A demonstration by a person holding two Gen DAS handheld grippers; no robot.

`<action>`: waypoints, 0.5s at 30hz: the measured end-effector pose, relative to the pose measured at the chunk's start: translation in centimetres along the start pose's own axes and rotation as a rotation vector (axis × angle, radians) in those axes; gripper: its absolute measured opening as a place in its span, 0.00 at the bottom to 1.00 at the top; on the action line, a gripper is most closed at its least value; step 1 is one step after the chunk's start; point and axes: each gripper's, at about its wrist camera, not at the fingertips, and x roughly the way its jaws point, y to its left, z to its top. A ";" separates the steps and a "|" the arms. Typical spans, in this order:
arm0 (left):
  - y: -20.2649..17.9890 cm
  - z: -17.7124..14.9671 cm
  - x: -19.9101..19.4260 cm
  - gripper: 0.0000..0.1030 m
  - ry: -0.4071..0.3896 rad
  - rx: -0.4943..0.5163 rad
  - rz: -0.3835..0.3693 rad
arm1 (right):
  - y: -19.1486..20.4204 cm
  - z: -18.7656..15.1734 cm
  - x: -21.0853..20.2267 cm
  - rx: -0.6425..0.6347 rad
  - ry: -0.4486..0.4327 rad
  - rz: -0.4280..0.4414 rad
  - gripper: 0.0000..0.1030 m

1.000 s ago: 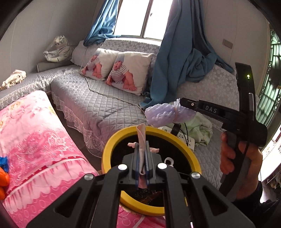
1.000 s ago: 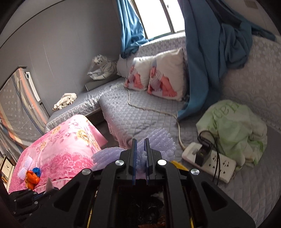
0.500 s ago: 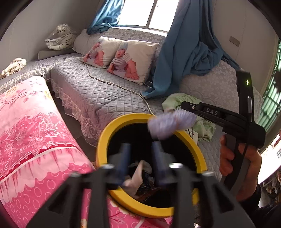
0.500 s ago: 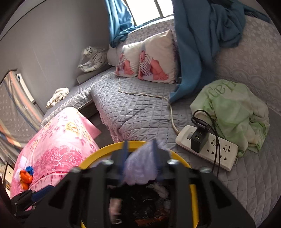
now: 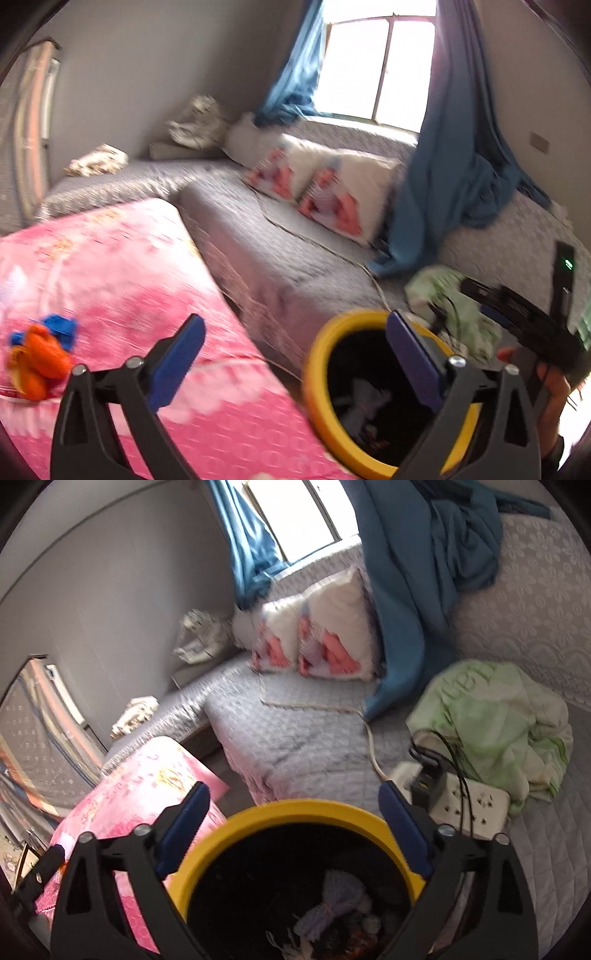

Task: Collect trash
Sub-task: 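Move both open tools back over the remaining trash on the bed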

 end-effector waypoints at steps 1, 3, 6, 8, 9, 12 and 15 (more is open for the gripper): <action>0.5 0.4 -0.3 0.92 -0.013 -0.003 0.015 | 0.7 0.1 -0.4 -0.014 -0.031 0.023 0.92; 1.8 1.2 -1.2 0.92 -0.038 -0.013 0.055 | 2.4 0.3 -1.2 -0.051 -0.083 0.053 0.92; 4.4 2.5 -2.8 0.92 -0.082 -0.040 0.121 | 4.7 0.7 -2.0 -0.119 -0.141 0.102 0.92; 6.6 3.3 -4.0 0.92 -0.109 -0.061 0.171 | 7.0 1.0 -2.6 -0.168 -0.168 0.169 0.92; 7.9 3.7 -4.8 0.92 -0.126 -0.071 0.201 | 7.8 1.1 -2.7 -0.179 -0.170 0.191 0.92; 11.1 4.7 -7.0 0.92 -0.166 -0.091 0.271 | 10.9 1.6 -3.3 -0.219 -0.174 0.284 0.92; 13.9 5.1 -8.8 0.92 -0.194 -0.109 0.338 | 14.6 1.7 -3.5 -0.276 -0.176 0.370 0.92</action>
